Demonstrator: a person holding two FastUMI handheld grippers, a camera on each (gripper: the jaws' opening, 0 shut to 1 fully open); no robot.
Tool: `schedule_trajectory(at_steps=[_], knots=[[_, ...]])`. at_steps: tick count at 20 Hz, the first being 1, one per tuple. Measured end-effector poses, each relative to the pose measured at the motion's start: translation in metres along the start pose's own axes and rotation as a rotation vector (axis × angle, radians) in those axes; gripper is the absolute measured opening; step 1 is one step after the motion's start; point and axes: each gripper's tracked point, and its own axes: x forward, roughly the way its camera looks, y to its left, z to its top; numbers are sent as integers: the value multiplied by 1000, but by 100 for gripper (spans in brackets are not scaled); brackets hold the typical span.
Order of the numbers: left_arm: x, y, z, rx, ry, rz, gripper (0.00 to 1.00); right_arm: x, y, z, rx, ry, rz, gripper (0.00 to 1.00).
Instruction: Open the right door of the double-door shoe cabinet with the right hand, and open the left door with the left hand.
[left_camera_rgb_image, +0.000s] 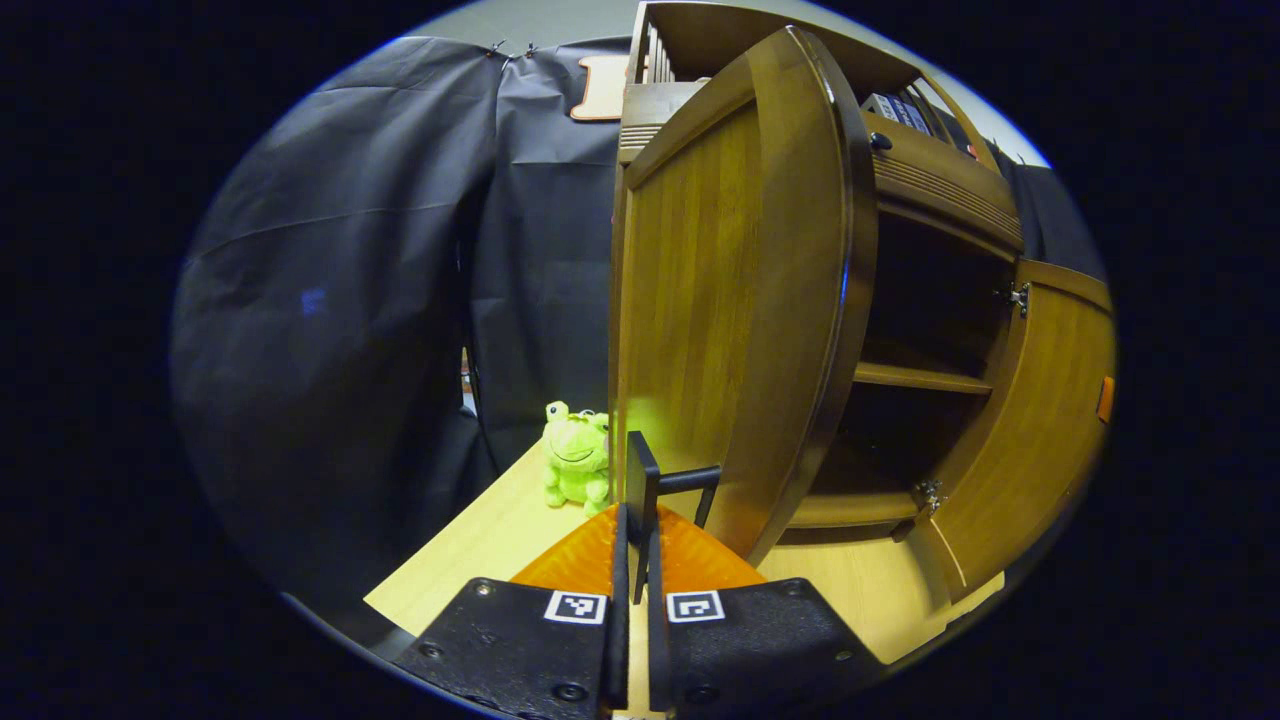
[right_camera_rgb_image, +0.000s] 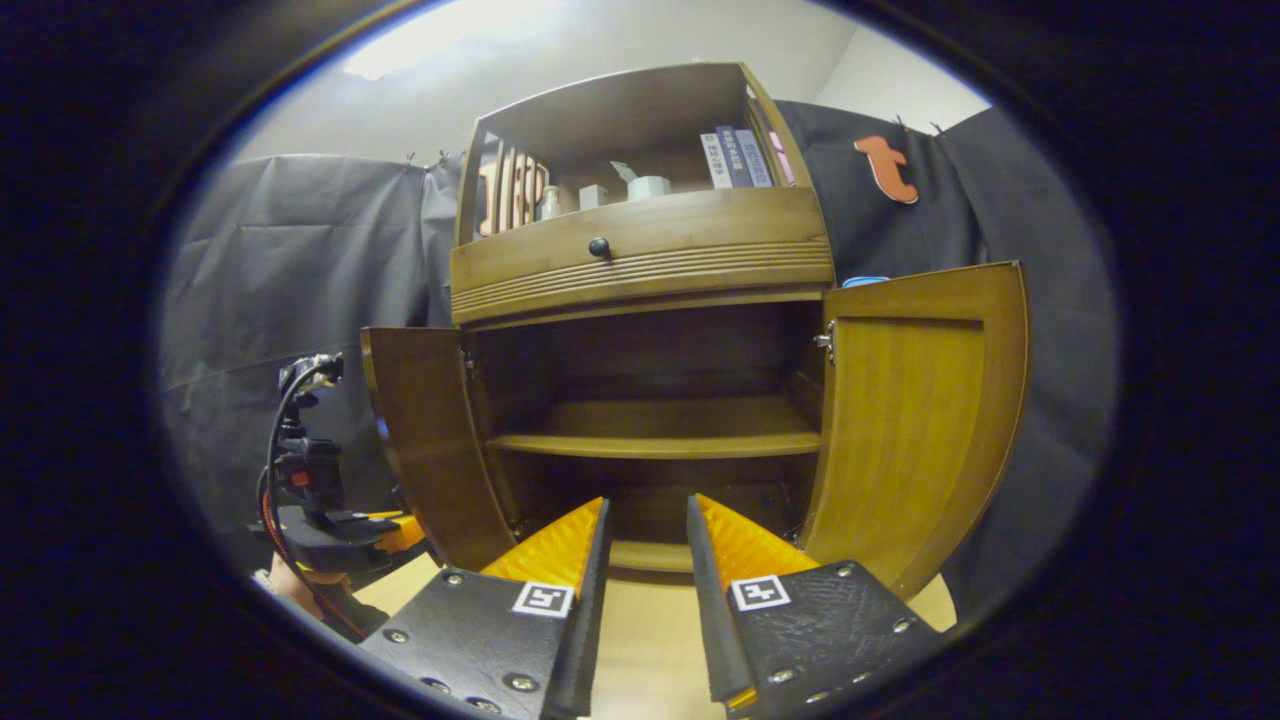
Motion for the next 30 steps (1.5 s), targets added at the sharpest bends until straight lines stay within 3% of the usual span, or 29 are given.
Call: schedule_trajectory(at_steps=[3,4,5,7,9,10,14,15,22,30], knots=[[-4,18,4,-2,-1,25,6,3,6,-3,4,9,13,43],[-5,23,4,-2,1,30,5,4,8,-3,3,11,17,35],[-5,28,5,-2,-1,37,5,3,10,-5,2,13,20,34],[-8,37,5,-4,0,44,4,6,13,-7,4,20,30,34],[-10,42,6,-17,-3,40,3,7,18,-9,7,28,39,51],[-12,47,4,-18,-2,45,0,9,20,-9,9,30,45,35],[-19,63,3,-17,-3,62,4,13,31,-13,16,47,70,35],[-21,67,3,-19,-2,69,3,13,33,-15,17,51,77,43],[-37,112,-7,-66,11,161,1,18,50,-19,30,70,113,43],[-55,109,-1,-116,-15,140,1,15,64,-21,35,82,135,43]])
